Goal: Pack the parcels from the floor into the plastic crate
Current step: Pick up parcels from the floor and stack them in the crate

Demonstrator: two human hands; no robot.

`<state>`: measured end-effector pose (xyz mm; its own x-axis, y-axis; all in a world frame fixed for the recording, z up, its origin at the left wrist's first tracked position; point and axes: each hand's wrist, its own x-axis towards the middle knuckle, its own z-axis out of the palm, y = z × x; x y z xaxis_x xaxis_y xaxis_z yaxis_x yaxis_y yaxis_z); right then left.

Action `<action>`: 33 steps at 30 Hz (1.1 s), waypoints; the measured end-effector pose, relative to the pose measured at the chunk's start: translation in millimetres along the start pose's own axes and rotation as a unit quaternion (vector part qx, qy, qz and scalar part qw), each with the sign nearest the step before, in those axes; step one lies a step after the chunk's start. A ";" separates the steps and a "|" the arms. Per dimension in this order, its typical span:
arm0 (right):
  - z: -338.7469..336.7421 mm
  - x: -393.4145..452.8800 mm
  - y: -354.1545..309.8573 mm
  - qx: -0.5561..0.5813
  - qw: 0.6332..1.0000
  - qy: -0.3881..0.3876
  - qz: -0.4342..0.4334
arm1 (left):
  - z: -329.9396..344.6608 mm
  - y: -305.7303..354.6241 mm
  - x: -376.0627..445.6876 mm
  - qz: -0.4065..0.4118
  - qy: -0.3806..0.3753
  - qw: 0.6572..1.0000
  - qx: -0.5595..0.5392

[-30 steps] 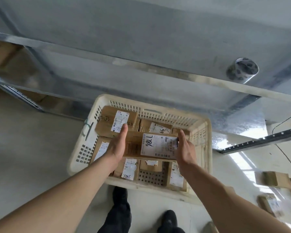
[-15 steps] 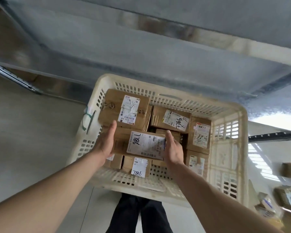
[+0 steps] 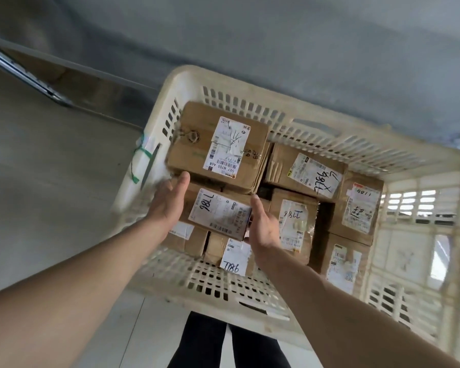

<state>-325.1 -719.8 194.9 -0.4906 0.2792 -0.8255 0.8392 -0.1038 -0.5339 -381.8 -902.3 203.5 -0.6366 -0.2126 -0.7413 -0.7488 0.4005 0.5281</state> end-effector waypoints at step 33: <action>-65.9 -96.7 -99.8 0.066 0.995 -0.046 -0.066 | -23.8 99.5 -127.2 0.123 0.015 0.992 -0.009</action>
<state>-346.0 -673.6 340.0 -0.6192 0.2101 -0.7566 0.7309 -0.1980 -0.6531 -379.6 -856.7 360.2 -0.8059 -0.1374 -0.5759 -0.5725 0.4283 0.6991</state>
